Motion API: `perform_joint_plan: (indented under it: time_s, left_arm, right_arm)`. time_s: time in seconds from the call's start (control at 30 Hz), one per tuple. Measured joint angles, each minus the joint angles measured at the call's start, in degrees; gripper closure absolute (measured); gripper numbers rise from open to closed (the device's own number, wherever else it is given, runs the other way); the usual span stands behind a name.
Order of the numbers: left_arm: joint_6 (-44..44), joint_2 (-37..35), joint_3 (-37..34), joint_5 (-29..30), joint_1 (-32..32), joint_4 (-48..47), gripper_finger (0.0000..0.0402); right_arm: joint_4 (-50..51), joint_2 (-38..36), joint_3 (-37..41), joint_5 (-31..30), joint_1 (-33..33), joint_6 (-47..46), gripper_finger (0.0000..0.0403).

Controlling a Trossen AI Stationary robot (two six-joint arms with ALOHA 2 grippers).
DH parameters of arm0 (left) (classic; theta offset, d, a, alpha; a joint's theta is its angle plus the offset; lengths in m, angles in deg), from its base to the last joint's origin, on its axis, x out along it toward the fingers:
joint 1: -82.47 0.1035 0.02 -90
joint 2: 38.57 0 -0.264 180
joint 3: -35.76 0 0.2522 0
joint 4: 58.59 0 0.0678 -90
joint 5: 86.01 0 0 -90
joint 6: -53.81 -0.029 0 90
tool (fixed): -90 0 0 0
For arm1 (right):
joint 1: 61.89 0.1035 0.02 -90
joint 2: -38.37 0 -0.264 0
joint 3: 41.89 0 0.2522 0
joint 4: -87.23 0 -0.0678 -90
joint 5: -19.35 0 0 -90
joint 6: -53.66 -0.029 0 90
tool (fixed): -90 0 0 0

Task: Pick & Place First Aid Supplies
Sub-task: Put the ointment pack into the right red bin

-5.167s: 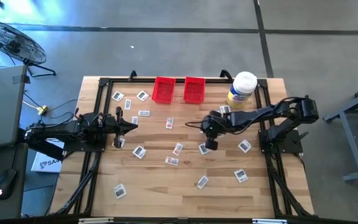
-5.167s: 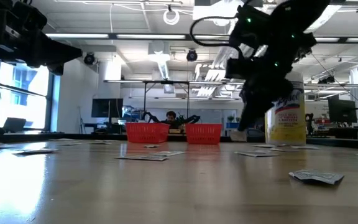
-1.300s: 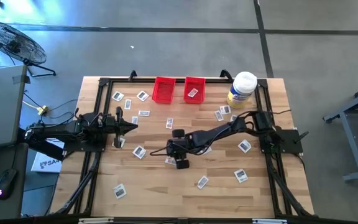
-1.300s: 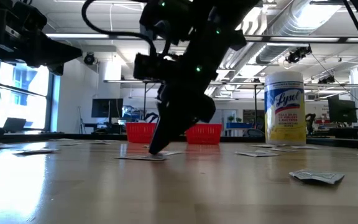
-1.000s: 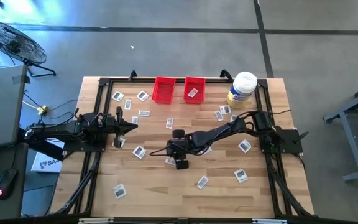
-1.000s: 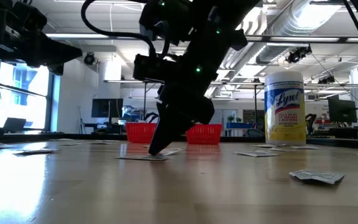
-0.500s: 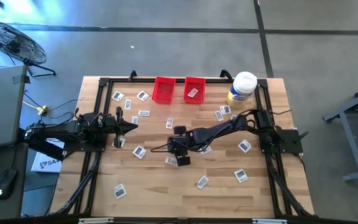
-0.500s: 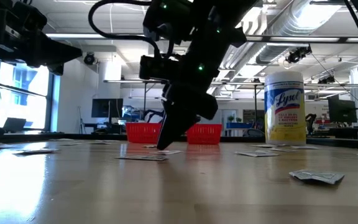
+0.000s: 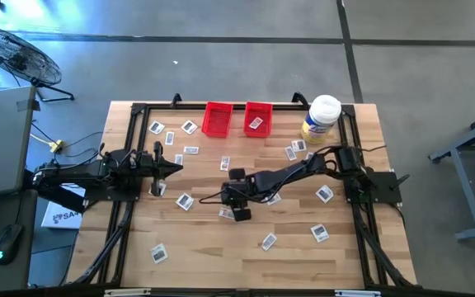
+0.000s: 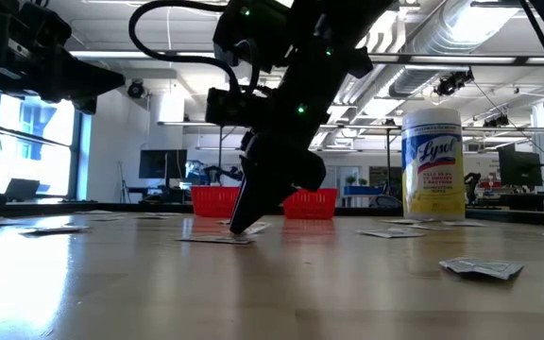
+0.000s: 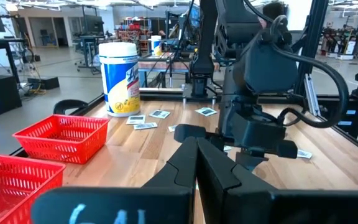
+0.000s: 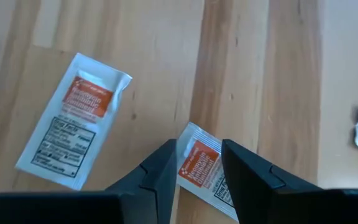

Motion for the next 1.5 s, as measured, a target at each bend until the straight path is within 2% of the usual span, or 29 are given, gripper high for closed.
perform_joint_plan:
  time_s: [0.43, 1.17, 1.3, 1.5]
  left_arm:
    - [0.0, 0.0, 0.0, 0.01, 0.0, 0.0, 0.0401]
    - [-0.01, 0.0, 0.0, 0.01, 0.0, 0.0, 0.0401]
    - [0.0, 0.0, 0.0, 0.01, 0.0, 0.0, 0.0401]
    - [-0.01, 0.0, 0.0, 0.01, 0.0, 0.0, 0.0401]
  right_arm:
    - [0.75, -2.51, 0.15, -2.76, -0.21, -0.44, 0.0281]
    - [0.93, 0.65, -0.11, -1.65, -0.83, -0.04, 0.0281]
    - [1.87, -0.48, 0.09, -3.98, -0.72, 0.02, 0.0281]
    - [2.31, -3.13, 0.31, -3.94, -0.83, -0.42, 0.0281]
